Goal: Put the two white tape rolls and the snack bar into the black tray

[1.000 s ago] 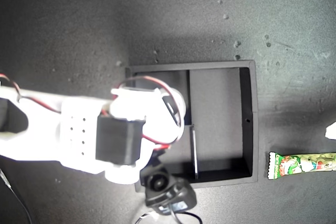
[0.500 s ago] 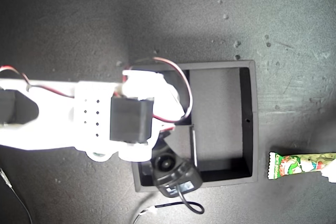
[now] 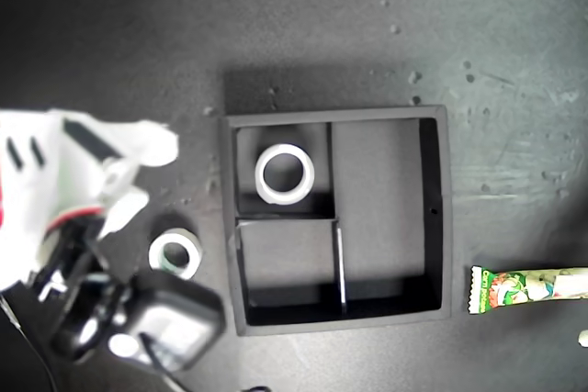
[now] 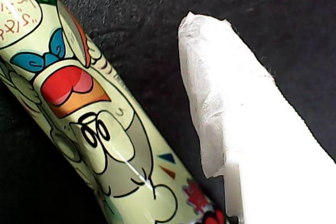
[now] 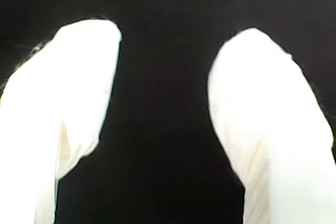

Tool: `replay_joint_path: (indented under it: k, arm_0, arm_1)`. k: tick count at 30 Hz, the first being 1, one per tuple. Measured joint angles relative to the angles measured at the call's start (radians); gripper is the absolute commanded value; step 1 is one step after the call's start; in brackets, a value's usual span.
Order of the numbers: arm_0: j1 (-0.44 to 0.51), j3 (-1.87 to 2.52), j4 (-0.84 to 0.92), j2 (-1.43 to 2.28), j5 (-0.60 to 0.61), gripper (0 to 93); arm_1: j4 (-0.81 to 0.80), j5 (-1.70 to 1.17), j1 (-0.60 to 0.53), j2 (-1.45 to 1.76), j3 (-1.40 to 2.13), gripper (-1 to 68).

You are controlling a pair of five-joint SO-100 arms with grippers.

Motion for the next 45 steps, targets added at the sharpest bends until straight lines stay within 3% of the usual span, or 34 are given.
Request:
replay_joint_path:
  k: [5, 11, 18, 22, 23, 25, 30, 31, 34, 36, 45]
  arm_0:
    - [0.166, 0.21, -0.155, 0.008, -0.075, 17.0]
    - [0.299, 0.321, -0.313, -0.054, -0.127, 17.1]
    - [0.344, 0.324, -0.382, -0.114, -0.133, 16.8]
    - [0.364, 0.324, -0.391, -0.118, -0.133, 16.8]
    - [0.364, 0.324, -0.396, -0.118, -0.133, 16.8]
    - [0.359, 0.324, -0.403, -0.126, -0.133, 16.8]
    - [0.37, 0.324, -0.42, -0.143, -0.14, 16.7]
    - [0.376, 0.324, -0.423, -0.147, -0.141, 16.6]
    - [0.396, 0.324, -0.428, -0.155, -0.147, 16.5]
    - [0.402, 0.322, -0.428, -0.155, -0.15, 16.5]
    - [0.42, 0.322, -0.431, -0.155, -0.158, 16.0]
  arm_1:
    - [-0.075, 0.005, 0.072, -0.017, 0.087, 26.2]
    - [-0.209, 0.02, 0.063, -0.017, 0.216, 23.9]
    - [-0.27, 0.037, 0.061, -0.018, 0.268, 22.9]
    - [-0.293, 0.06, 0.043, -0.018, 0.293, 15.7]
    - [-0.302, 0.066, 0.037, -0.018, 0.307, 8.3]
    - [-0.31, 0.074, 0.035, -0.018, 0.321, 1.2]
    - [-0.314, 0.107, 0.029, -0.018, 0.337, -0.1]
    - [-0.314, 0.112, 0.028, -0.018, 0.339, 1.3]
    - [-0.314, 0.129, 0.028, -0.018, 0.339, 23.7]
    - [-0.31, 0.127, 0.026, -0.018, 0.336, 32.4]
    - [-0.284, 0.08, 0.017, -0.02, 0.293, 34.7]
